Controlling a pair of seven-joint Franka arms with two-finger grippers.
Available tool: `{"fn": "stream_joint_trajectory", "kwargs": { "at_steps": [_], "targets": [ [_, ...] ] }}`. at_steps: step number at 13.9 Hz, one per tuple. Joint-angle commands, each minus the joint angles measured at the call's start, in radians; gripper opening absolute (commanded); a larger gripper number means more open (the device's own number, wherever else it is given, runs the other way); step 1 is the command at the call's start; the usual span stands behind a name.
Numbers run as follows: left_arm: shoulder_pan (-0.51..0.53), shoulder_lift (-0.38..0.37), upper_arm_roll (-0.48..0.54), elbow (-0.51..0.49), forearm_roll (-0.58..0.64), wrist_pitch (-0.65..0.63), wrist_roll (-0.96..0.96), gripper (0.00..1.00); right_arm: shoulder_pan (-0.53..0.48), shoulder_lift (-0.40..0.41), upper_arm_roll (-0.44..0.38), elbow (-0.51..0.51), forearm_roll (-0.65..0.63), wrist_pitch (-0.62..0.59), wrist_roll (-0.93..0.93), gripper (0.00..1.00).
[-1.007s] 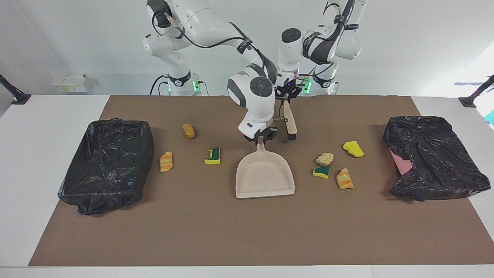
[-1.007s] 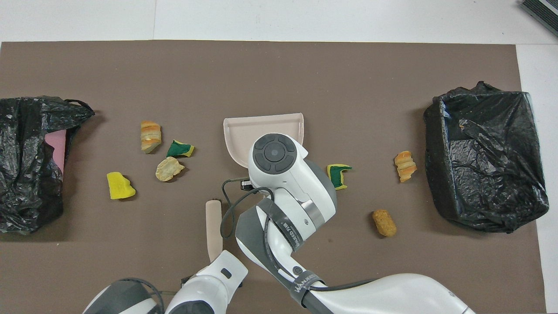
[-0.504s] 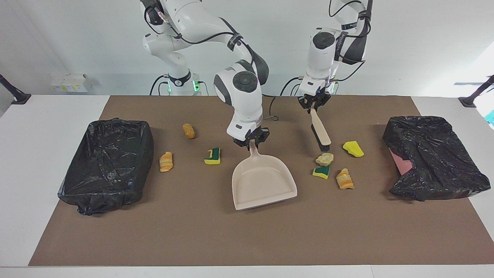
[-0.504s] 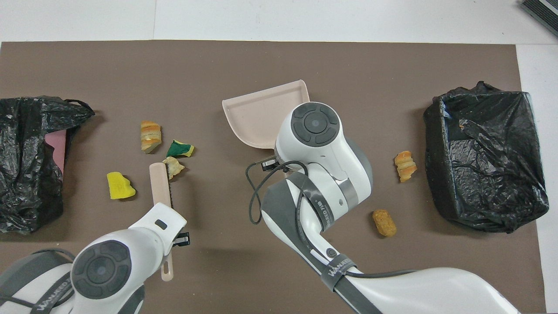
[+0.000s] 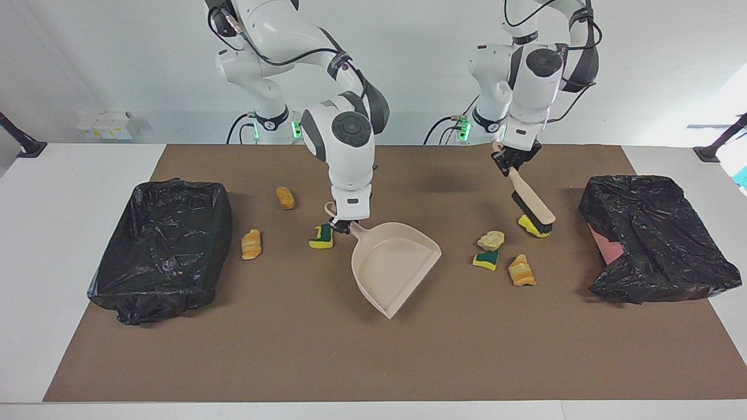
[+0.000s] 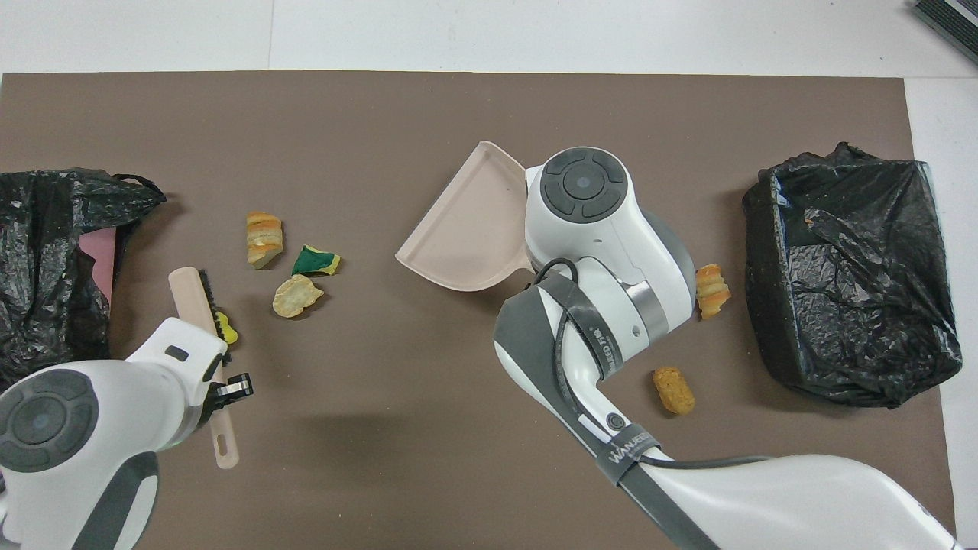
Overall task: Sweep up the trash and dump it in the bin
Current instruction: 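Lift the dustpan with the right gripper while the left gripper grasps the brush, then set the dustpan down near the trash while the left gripper positions the brush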
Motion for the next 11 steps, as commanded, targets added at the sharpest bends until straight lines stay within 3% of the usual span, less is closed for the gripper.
{"fn": "stream_joint_trajectory", "kwargs": {
  "at_steps": [1, 4, 8, 11],
  "targets": [
    [0.067, -0.007, -0.011, -0.005, 0.017, -0.022, 0.005, 0.00, -0.012, 0.045, 0.007, 0.057, -0.059, -0.022, -0.177, 0.00],
    [0.116, -0.010, -0.009, -0.025, 0.018, -0.022, 0.029, 0.00, -0.029, 0.107, 0.009, 0.124, -0.068, -0.014, -0.408, 0.00],
    [0.132, 0.020, -0.011, -0.070, 0.017, 0.049, 0.036, 0.00, -0.010, 0.164, 0.017, 0.164, -0.119, -0.017, -0.481, 0.00],
    [0.118, 0.132, -0.014, -0.073, 0.014, 0.161, 0.033, 0.00, 0.014, 0.173, 0.023, 0.161, -0.157, -0.020, -0.489, 0.00]
  ]
}}
